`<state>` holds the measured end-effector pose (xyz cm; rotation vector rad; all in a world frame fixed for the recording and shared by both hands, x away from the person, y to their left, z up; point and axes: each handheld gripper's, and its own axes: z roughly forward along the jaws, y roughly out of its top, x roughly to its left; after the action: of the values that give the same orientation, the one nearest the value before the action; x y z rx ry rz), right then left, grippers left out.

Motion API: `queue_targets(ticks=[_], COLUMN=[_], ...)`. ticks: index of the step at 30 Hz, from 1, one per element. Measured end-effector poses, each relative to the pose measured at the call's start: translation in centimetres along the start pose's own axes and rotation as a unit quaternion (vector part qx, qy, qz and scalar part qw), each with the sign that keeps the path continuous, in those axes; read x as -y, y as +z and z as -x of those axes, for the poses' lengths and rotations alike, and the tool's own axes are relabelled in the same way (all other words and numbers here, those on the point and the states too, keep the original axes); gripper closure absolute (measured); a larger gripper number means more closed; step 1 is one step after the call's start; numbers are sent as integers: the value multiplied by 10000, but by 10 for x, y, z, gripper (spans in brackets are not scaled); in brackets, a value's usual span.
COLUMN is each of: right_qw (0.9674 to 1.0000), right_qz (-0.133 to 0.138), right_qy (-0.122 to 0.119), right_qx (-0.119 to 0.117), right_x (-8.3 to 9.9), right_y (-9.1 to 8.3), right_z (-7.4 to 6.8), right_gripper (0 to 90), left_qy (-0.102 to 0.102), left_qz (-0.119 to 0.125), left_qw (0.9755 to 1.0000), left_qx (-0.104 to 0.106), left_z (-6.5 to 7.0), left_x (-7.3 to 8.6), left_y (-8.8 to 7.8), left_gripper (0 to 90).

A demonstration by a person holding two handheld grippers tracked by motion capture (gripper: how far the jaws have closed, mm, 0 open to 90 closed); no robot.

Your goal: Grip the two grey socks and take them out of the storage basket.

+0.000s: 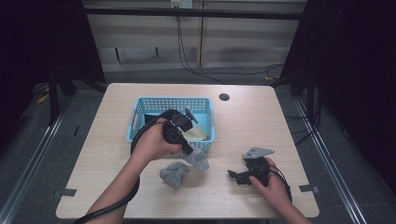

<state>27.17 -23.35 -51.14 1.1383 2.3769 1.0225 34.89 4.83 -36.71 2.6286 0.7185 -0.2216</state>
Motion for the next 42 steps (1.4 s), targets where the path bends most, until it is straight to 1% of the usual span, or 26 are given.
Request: queue_targets(ticks=[4, 7, 8, 15, 17, 21, 22, 23, 24, 25, 26, 28, 29, 30, 31, 33, 34, 35, 36, 38, 42], right_qw=[10000, 10000, 10000, 10000, 10000, 10000, 10000, 10000, 10000, 10000, 10000, 10000, 10000, 10000, 10000, 10000, 10000, 10000, 10000, 10000, 10000], right_qz=[0, -2, 1, 2, 0, 2, 2, 2, 0, -1, 2, 1, 1, -3, 1, 1, 2, 2, 0, 2, -1], right_qy=[-1, -1, 0, -1, 0, -1, 7, 7, -1, 0, -1, -2, -2, 7, 1, 0, -2, -2, 1, 2, 8], right_qx=[0, -2, 0, 0, 1, 2, -1, -1, 0, 0, 1, -1, -1, -1, -7, 1, 0, 0, 1, 0, 0], right_x=[0, 0, 0, 0, 0, 0, 0, 0, 0, 0, 0, 0, 0, 0, 0, 0, 0, 0, 0, 0, 0], right_y=[0, 0, 0, 0, 0, 0, 0, 0, 0, 0, 0, 0, 0, 0, 0, 0, 0, 0, 0, 0, 0], right_z=[0, 0, 0, 0, 0, 0, 0, 0, 0, 0, 0, 0, 0, 0, 0, 0, 0, 0, 0, 0, 0], right_gripper=[115, 116, 115, 115, 115, 115, 115, 115, 115, 115, 115, 116, 116, 115, 116, 115, 115, 115, 116, 115, 115], left_qy=[15, 33, 4, 29, 17, 26, -16, -48, -56, -36, -70, -53, -64, -121, -116, -164, -179, -179, -206, -254, -266], left_qz=[-87, -185, -212, -265, -295, -311, -308, -280, -288, -291, -274, -295, -310, -310, -319, -326, -391, -391, -354, -369, -366], left_qw=[10000, 9998, 9998, 9996, 9996, 9995, 9995, 9996, 9995, 9995, 9995, 9994, 9994, 9993, 9993, 9992, 9989, 9989, 9989, 9988, 9987], left_qx=[11, 2, 8, 11, -18, -82, -100, -91, -89, -122, -157, -165, -153, -173, -175, -183, -193, -193, -209, -222, -228], left_z=[-2, -3, -3, -3, -3, -3, -3, -4, -4, -4, -4, -5, -5, -5, -5, -5, -6, -6, -6, -5, -6], left_x=[4, 5, 6, 9, 9, 9, 9, 9, 9, 9, 10, 10, 10, 11, 11, 12, 13, 13, 13, 15, 19], left_y=[11, 17, 19, 28, 29, 31, 31, 31, 30, 30, 29, 29, 28, 28, 28, 28, 28, 28, 28, 26, 24], left_gripper=[843, 843, 842, 834, 832, 774, 751, 751, 726, 703, 686, 655, 655, 639, 623, 566, 552, 536, 536, 505, 468])
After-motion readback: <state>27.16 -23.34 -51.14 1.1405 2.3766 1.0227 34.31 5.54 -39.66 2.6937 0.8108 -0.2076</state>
